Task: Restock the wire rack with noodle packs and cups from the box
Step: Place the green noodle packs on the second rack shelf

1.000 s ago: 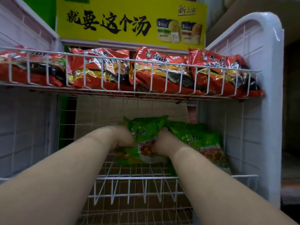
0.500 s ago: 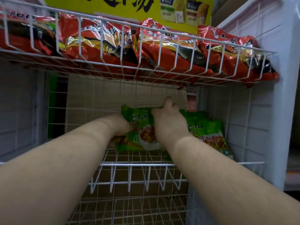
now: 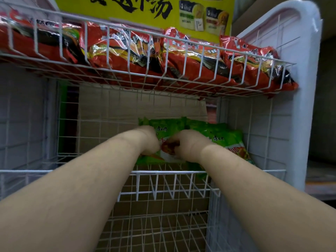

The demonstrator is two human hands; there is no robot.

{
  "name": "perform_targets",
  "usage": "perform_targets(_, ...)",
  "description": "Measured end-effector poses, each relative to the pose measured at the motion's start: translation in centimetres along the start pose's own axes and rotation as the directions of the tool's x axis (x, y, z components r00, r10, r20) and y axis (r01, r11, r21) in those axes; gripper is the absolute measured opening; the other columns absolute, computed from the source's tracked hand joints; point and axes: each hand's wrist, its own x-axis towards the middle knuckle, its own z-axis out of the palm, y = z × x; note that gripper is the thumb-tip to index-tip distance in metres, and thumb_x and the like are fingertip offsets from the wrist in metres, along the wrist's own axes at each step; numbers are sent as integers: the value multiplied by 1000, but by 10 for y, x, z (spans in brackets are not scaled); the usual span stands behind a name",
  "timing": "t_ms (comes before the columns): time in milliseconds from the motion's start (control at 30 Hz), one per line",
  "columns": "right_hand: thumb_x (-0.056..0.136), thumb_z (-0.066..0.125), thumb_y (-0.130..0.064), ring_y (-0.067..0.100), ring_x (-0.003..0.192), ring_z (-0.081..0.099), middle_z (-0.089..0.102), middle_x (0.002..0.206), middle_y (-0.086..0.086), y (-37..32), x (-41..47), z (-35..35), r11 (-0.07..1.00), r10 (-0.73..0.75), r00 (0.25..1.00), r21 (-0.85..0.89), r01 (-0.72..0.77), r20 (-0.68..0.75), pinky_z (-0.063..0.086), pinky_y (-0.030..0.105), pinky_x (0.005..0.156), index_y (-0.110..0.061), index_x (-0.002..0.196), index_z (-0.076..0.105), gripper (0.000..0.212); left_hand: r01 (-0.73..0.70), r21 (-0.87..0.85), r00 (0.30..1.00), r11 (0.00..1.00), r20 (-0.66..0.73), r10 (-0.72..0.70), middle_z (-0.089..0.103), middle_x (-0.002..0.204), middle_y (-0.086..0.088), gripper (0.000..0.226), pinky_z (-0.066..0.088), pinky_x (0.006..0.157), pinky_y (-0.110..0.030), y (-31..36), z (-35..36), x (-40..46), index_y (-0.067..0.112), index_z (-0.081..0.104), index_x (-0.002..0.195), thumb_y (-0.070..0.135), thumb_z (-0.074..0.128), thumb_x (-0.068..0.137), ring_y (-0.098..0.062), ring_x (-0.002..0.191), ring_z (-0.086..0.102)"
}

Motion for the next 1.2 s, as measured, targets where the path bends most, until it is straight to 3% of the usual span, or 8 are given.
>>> perform_targets(100,96,58,-16,17,100,61,67,120,0,10,-20,-3,967,18,979,252,35,-203,49,27,84,-23,124,66,30,-16,-106,998,994,-55,10,63,105,-5,30,43,55,-23,7,-3,-17,14,62,120,30,62,95,-15,78,57)
perform_targets(167,95,60,-17,13,103,62,67,119,-4,21,-35,-4,928,46,952,367,72,-304,51,27,89,-26,122,66,29,-76,-189,987,979,-157,46,65,113,-2,29,50,69,-27,17,-4,-33,20,64,120,30,62,93,-18,93,60)
perform_targets(333,91,67,-21,2,82,66,70,95,-15,69,-85,-4,766,127,882,610,204,-454,53,15,65,-32,102,71,17,-341,-57,861,938,-420,287,58,105,4,21,55,84,-39,65,15,-85,29,63,111,36,56,93,-18,96,58)
perform_targets(433,89,71,-19,3,80,70,74,88,-11,103,-124,-2,690,140,876,680,249,-462,61,29,76,-29,96,72,12,-469,26,787,883,-441,431,55,100,5,17,55,80,-38,96,32,-111,28,62,107,36,54,94,-16,91,56)
perform_targets(567,88,72,-16,8,77,71,75,83,-6,151,-173,13,618,215,832,731,290,-512,61,33,75,-27,92,76,12,-522,36,790,852,-356,499,55,102,9,19,53,79,-34,137,61,-138,29,58,111,39,54,94,-14,91,57)
perform_targets(833,90,70,-11,12,76,71,76,84,3,274,-266,73,454,389,843,873,176,-372,56,25,60,-27,90,74,17,-548,-15,834,837,-86,545,62,81,12,22,51,75,-32,239,149,-164,29,56,111,41,56,93,-13,83,59)
perform_targets(1000,91,68,-13,13,73,69,72,88,3,374,-325,126,419,486,863,903,-95,-135,57,27,58,-31,92,70,18,-501,-93,844,861,167,509,62,93,15,26,48,68,-28,309,230,-177,31,55,116,45,57,94,-8,81,59)
perform_targets(1200,89,69,-9,14,65,60,65,83,4,456,-383,193,382,535,820,806,-452,206,52,31,57,-22,95,66,15,-444,-152,832,883,297,469,64,99,10,26,46,65,-25,361,311,-190,29,57,115,42,59,93,-10,83,61)
